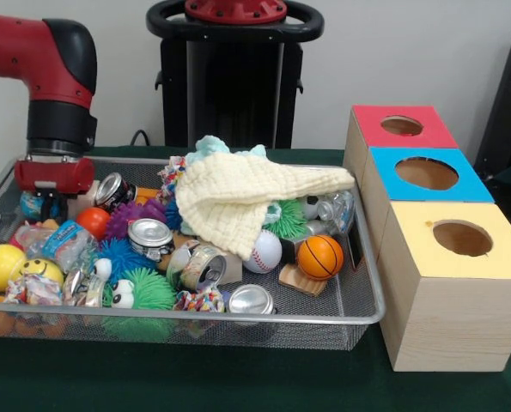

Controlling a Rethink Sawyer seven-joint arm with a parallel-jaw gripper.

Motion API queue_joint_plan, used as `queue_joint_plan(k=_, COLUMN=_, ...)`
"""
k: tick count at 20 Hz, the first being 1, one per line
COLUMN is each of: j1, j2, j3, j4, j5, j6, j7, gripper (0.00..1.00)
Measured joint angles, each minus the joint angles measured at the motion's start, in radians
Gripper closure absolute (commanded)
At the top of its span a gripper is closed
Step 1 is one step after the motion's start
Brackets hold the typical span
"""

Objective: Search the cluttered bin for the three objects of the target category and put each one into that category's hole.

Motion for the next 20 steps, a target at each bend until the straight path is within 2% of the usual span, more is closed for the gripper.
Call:
queue_joint_plan(k=11, j1=0.017, j2=-0.010, j3=0.004, j4=0.003, j5=0.000, j6=0.011, j7=0.000, gripper=1.00)
queue_joint_plan(k=17, j1=0.027, j2=-0.097, j3=0.049, j4=0.054, j5=0.025, j6=0.170, j7=0.000, gripper=1.00)
queue_joint_plan(k=19, j1=0.027, j2=-0.147, j3=0.077, j4=0.077, j5=0.056, j6=0.268, j7=0.000, gripper=1.00)
queue_joint_plan(k=20, j1=0.027, j2=-0.200, j3=0.108, j4=0.097, j5=0.096, j6=0.374, j7=0.000, gripper=1.00)
